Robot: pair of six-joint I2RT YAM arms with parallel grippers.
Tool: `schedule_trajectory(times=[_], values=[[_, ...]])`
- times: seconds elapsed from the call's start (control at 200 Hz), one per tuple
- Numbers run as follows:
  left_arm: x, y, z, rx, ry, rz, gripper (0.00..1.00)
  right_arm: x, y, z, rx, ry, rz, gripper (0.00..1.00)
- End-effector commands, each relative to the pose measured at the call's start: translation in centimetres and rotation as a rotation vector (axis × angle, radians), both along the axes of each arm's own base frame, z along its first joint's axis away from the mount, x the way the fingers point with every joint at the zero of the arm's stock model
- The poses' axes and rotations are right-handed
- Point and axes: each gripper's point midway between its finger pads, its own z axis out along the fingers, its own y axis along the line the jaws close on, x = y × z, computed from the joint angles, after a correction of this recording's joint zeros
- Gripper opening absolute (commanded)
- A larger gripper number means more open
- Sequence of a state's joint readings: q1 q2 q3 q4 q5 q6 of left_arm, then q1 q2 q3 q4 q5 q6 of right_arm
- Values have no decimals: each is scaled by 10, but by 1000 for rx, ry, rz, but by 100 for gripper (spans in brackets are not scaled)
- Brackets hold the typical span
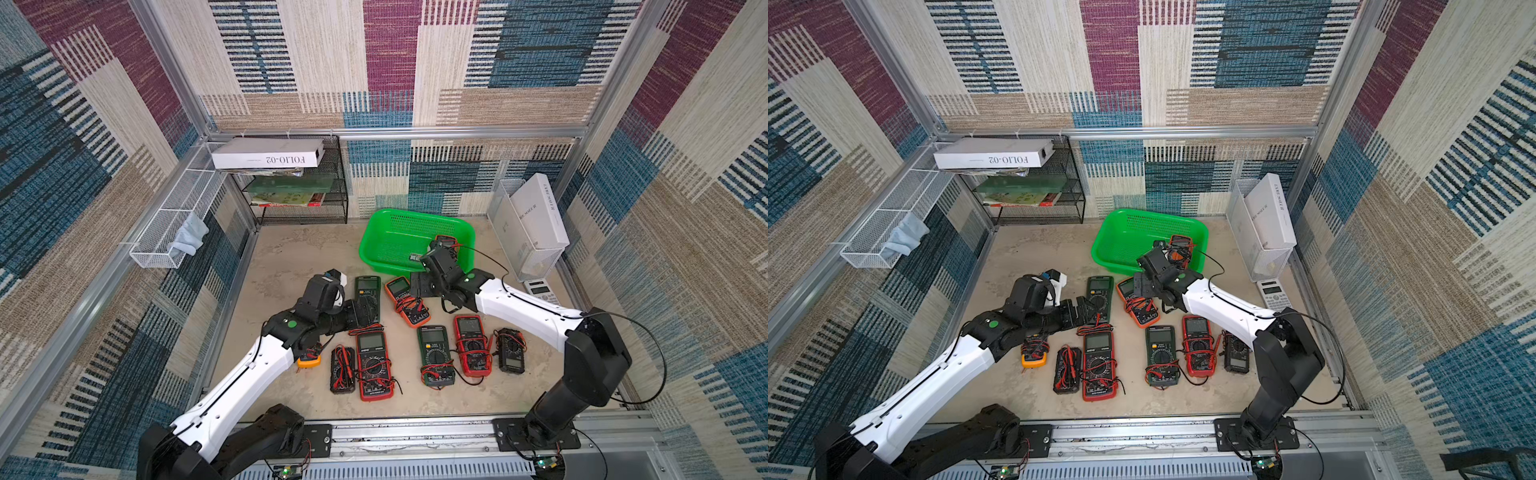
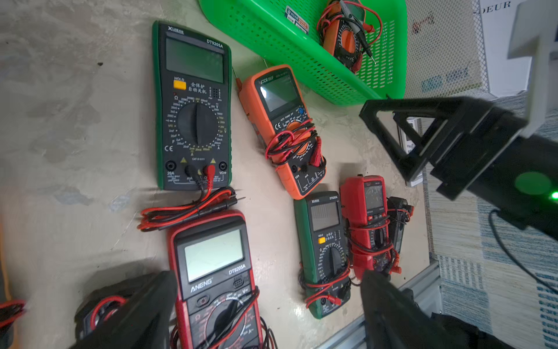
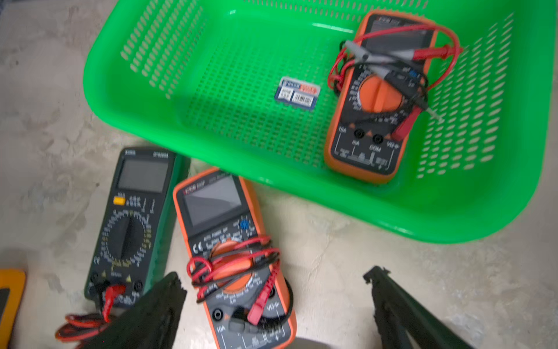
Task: Put the multimeter into the basket
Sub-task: Pick up the multimeter from the center of the board.
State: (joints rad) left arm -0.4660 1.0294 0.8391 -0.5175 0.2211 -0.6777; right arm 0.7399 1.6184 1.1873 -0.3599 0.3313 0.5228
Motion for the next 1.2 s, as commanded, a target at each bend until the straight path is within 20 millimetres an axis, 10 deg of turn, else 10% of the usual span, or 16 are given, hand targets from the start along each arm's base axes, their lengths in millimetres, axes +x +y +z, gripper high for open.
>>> schedule_trajectory(times=[0.0, 1.197], values=[[-8, 8, -6, 13, 11, 26, 100, -9, 6, -3, 5, -54, 68, 100], [-13, 7, -17, 38, 38, -17, 100, -2, 53, -77, -122, 50, 353, 100]])
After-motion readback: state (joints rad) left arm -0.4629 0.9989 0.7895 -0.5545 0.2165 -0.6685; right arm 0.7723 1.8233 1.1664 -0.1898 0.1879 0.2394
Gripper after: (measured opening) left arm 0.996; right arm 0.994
